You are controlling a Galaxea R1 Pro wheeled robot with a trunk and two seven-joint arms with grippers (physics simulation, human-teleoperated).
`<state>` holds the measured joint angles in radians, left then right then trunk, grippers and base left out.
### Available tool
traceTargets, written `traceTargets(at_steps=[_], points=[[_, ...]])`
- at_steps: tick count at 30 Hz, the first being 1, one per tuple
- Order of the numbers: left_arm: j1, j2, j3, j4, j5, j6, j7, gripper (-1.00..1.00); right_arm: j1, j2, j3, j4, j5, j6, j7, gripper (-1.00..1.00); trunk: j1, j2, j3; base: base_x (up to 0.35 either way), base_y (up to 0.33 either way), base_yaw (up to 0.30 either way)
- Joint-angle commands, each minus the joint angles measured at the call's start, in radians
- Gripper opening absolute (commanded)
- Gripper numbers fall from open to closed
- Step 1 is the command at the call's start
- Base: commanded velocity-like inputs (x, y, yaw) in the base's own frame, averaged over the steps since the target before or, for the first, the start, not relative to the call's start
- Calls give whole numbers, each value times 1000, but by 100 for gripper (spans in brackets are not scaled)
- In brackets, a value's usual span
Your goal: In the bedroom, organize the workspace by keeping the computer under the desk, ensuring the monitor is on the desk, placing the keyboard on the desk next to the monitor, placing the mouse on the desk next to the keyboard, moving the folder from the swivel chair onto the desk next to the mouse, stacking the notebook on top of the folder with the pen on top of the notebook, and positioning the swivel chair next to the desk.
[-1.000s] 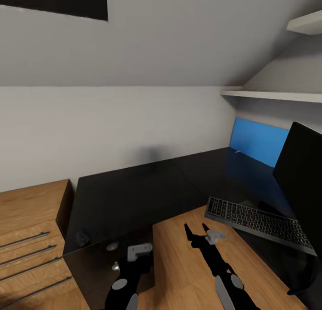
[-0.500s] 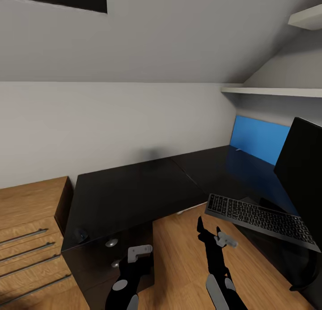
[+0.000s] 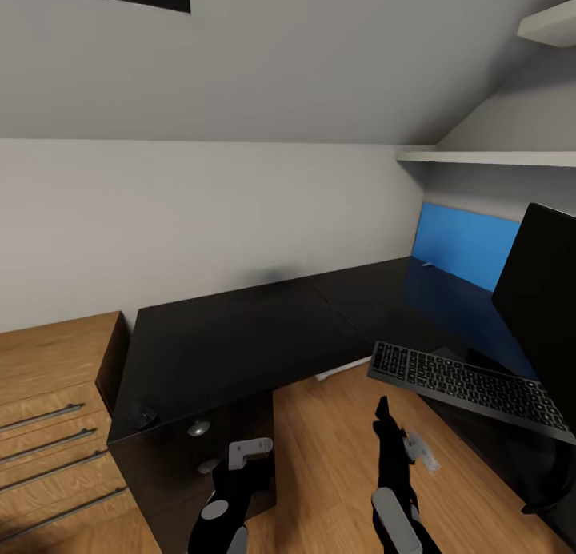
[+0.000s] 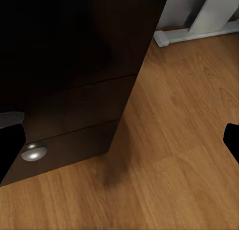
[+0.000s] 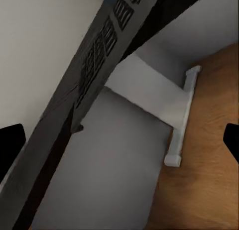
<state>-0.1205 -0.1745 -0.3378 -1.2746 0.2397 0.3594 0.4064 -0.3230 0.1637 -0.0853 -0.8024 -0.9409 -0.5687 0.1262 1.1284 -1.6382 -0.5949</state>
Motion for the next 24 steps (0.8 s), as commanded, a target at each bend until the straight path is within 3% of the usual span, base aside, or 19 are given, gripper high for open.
traceTargets(at_steps=[1,5,7,9,17,24], points=[[-1,0,-1,-1,9,3,8,100,-1,1,-2,0,-33,-1,10,100,0,-1,-1,0,0,0],[-1,0,-2,1,9,3,6,100,-1,2,1,-2,-133,-1,11,100,0,-1,-1,0,0,0],[-1,0,-5,15,8,2,3,100,-1,5,3,-13,-224,-2,15,100,0,-1,-1,0,0,0],[-1,0,-7,24,8,2,2,100,-1,6,3,-29,-257,-3,25,100,0,-1,-1,0,0,0],[-1,0,-44,38,7,1,0,100,-1,7,1,-50,-292,-3,106,100,0,-1,-1,125,0,0],[-1,0,-59,45,7,1,0,100,-1,7,-1,-49,-297,-2,130,100,0,-1,-1,78,0,0]])
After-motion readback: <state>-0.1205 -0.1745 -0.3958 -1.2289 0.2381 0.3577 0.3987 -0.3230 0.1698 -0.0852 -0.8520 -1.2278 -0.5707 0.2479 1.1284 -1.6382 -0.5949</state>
